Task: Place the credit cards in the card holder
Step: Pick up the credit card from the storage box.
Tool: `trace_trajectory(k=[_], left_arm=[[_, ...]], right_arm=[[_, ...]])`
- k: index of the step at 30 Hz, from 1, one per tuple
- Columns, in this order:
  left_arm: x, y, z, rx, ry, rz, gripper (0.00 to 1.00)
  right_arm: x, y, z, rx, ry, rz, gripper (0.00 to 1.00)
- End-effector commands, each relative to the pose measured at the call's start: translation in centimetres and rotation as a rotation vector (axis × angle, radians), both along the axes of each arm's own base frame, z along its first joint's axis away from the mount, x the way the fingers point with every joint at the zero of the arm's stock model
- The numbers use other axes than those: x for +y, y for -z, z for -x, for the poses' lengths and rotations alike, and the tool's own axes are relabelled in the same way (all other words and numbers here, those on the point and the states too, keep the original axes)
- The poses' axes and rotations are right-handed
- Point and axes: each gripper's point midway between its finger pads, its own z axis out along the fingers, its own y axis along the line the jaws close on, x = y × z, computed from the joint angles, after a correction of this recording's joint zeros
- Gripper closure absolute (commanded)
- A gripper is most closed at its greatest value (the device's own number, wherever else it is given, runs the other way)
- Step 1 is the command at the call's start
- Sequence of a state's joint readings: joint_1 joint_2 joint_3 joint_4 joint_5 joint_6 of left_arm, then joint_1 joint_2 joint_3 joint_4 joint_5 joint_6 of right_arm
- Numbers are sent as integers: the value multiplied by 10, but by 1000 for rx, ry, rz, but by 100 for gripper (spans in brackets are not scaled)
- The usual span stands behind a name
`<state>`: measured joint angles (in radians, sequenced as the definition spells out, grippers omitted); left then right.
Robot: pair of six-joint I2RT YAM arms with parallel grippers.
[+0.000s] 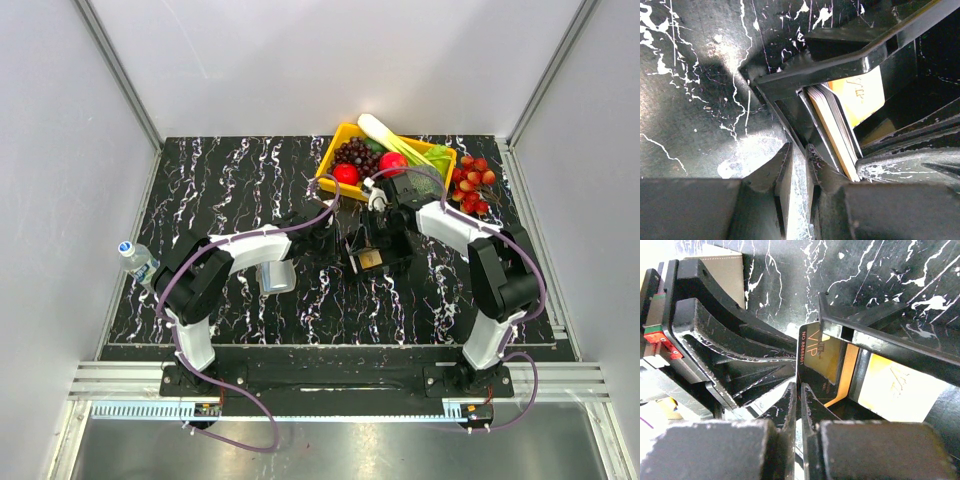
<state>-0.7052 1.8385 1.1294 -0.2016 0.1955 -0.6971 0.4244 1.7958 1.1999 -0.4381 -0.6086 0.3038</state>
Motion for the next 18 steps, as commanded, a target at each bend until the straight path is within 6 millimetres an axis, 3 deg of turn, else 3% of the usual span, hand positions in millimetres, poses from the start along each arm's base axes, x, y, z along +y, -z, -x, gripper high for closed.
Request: trace_trajectory(k=[1, 9, 18], left_arm=[[2, -6, -2, -35, -4, -1, 80], [2, -6, -2, -35, -6, 3, 80], [2, -5, -2, -32, -5, 4, 80]], right_arm=[[3, -21, -6, -71, 2, -12, 98], [-26, -10, -24, -146, 118, 164, 100], [-32, 15, -24, -109, 124, 228, 100]])
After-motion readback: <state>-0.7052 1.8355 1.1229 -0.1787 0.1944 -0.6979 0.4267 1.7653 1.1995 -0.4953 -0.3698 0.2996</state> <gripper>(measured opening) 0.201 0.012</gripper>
